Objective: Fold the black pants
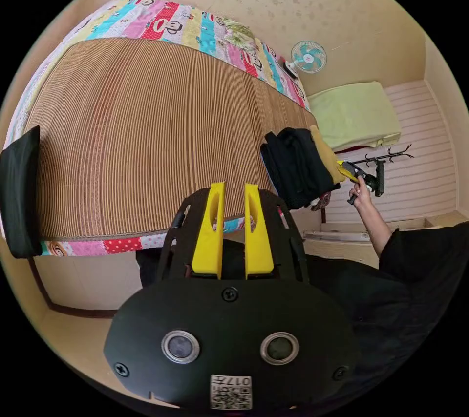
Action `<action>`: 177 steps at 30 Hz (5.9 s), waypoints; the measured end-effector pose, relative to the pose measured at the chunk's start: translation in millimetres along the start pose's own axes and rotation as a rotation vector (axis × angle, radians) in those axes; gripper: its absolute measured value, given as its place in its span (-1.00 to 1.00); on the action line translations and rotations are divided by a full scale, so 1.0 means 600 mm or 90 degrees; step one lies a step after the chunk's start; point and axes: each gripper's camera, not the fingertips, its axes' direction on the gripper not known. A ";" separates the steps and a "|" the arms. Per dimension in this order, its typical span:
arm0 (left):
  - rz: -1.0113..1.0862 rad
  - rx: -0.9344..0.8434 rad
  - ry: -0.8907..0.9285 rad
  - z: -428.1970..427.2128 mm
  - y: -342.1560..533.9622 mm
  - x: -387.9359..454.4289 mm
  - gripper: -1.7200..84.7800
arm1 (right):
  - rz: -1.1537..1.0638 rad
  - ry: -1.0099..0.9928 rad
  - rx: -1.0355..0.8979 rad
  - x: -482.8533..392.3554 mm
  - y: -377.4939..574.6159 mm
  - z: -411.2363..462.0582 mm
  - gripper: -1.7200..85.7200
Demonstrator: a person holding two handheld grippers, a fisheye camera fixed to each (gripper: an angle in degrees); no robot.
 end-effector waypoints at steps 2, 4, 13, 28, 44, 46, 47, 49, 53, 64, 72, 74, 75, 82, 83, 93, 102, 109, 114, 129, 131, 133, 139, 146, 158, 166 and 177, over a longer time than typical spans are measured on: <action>0.010 -0.019 0.000 0.027 0.005 0.032 -0.81 | -0.032 -0.078 -0.038 0.012 0.024 0.031 -0.68; 0.018 -0.037 -0.001 0.049 0.012 0.060 -0.81 | -0.073 -0.105 -0.072 -0.008 0.054 0.066 -0.66; 0.037 -0.076 -0.043 0.074 0.035 0.117 -0.81 | -0.269 0.182 -0.168 -0.156 0.205 0.223 -0.75; 0.087 0.025 0.129 -0.103 -0.016 0.069 -0.79 | -0.188 -0.580 0.138 -0.096 0.260 -0.108 -0.90; -0.007 0.091 0.502 -0.322 -0.052 -0.052 -0.67 | -0.517 -0.938 0.430 -0.332 0.463 -0.368 -0.91; -0.045 0.137 0.546 -0.350 -0.047 -0.089 -0.60 | -0.565 -0.997 0.424 -0.367 0.490 -0.370 -0.91; -0.059 0.183 0.605 -0.369 -0.044 -0.114 -0.56 | -0.579 -0.998 0.408 -0.391 0.508 -0.369 -0.91; -0.070 0.283 0.726 -0.399 -0.040 -0.152 -0.52 | -0.624 -1.045 0.375 -0.413 0.532 -0.358 -0.91; -0.152 0.373 0.845 -0.428 -0.074 -0.223 -0.48 | -0.675 -1.049 0.321 -0.438 0.593 -0.313 -0.91; -0.429 0.103 0.970 -0.240 -0.106 -0.238 -0.84 | -0.830 -0.948 0.184 -0.440 0.737 -0.169 -0.91; -0.037 0.346 0.822 -0.412 -0.088 -0.149 -0.86 | -0.529 -0.506 0.240 -0.236 0.777 -0.072 -0.83; 0.034 0.365 0.705 -0.449 -0.071 -0.098 -0.86 | -0.430 -0.308 0.235 -0.227 0.810 -0.016 -0.75; 0.056 0.372 0.647 -0.453 -0.058 -0.063 -0.87 | -0.432 -0.302 0.236 -0.235 0.823 -0.005 -0.72; 0.063 0.287 0.389 -0.330 0.003 0.119 -0.91 | -0.663 -0.304 0.181 -0.551 0.973 0.222 -0.55; 0.080 0.278 0.383 -0.308 0.015 0.142 -0.91 | -0.708 -0.274 0.152 -0.610 0.998 0.276 -0.54; 0.204 0.336 0.294 -0.295 0.158 0.224 -0.81 | -0.676 -0.046 0.325 -0.783 1.094 0.364 -0.81; 0.130 0.277 0.187 -0.212 0.311 0.146 -0.70 | -0.693 -0.139 0.482 -0.808 1.092 0.146 -0.85; 0.409 0.382 0.215 -0.225 0.374 0.244 -0.67 | -0.708 -0.168 0.594 -0.803 1.131 -0.025 -0.85; 0.469 0.384 0.192 -0.261 0.412 0.252 -0.75 | -0.669 -0.214 0.630 -0.786 1.109 -0.100 -0.86; 0.422 0.587 0.010 -0.301 0.384 0.466 -0.76 | -0.689 -0.285 0.658 -0.779 1.082 -0.264 -0.85; 0.399 0.683 0.081 -0.356 0.391 0.450 -0.83 | -0.697 -0.245 0.692 -0.744 1.064 -0.306 -0.84; 0.393 0.716 0.179 -0.415 0.378 0.430 -0.85 | -0.690 -0.206 0.715 -0.714 1.047 -0.335 -0.84; 0.463 0.783 0.298 -0.584 0.359 0.440 -0.86 | -0.677 -0.379 0.690 -0.589 0.994 -0.395 -0.85; 0.350 0.785 0.220 -0.670 0.199 0.463 -0.86 | -0.568 -0.321 0.562 -0.649 0.744 -0.405 -0.84; -0.011 0.314 -0.204 -0.421 -0.341 0.022 -0.79 | -0.357 -0.074 0.071 -0.690 0.146 0.196 -0.79; -0.098 -0.104 -0.214 -0.118 -0.146 -0.362 -0.68 | -0.162 -0.043 -0.311 -0.355 0.254 0.534 -0.80; -0.118 -0.348 -0.209 -0.060 -0.215 -0.615 -0.65 | -0.113 -0.057 -0.436 -0.239 0.285 0.515 -0.80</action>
